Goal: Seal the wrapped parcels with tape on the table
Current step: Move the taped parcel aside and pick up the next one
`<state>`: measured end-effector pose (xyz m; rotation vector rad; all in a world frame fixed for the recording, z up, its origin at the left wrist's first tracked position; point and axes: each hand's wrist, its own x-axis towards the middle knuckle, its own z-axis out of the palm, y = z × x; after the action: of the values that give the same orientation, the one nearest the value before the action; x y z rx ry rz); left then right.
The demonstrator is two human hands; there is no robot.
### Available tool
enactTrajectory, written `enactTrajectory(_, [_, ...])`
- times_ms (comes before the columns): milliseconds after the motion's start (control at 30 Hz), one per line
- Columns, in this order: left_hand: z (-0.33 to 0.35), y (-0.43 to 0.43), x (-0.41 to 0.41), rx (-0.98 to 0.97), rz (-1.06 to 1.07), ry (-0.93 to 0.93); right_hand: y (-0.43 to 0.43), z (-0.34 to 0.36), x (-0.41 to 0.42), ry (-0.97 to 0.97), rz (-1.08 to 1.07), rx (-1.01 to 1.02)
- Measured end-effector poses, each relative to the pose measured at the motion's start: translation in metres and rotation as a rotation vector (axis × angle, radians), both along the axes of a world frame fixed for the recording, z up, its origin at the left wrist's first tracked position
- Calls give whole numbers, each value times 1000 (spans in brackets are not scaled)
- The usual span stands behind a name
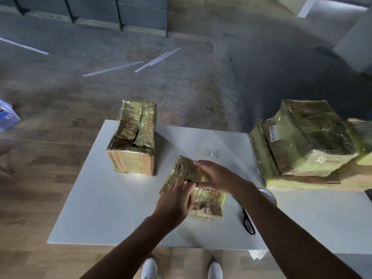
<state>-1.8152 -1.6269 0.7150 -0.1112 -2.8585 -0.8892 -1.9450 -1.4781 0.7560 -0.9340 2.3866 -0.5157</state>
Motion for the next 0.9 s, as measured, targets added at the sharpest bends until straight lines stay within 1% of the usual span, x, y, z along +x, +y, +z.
enactTrajectory(67, [-4,3,2,0,5,3,10,-4,3,-16,-79,-78])
enactTrajectory(167, [1,13,2,-20,68,15,26,-10,8,-40,-218,-199])
enactTrajectory(233, [8,23,0,-102,86,27,38,-11,9,43,-281,-253])
enactTrajectory(300, [17,39,-3,-174,55,17,52,-10,9,133,-327,-271])
enactTrajectory(367, [26,62,-9,-173,32,-29,70,-10,10,156,-381,-286])
enactTrajectory(433, [31,88,-21,-122,40,-53,91,-13,12,162,-411,-279])
enactTrajectory(533, [36,126,-38,34,-3,-61,124,-19,15,143,-456,-246])
enactTrajectory(600, [35,154,-48,81,-15,-93,149,-25,17,129,-505,-219])
enactTrajectory(667, [33,177,-57,132,-2,-163,170,-31,17,111,-533,-201])
enactTrajectory(767, [25,206,-69,249,56,-323,195,-41,15,77,-584,-169])
enactTrajectory(900, [11,226,-80,373,174,-532,217,-56,11,149,-709,-54])
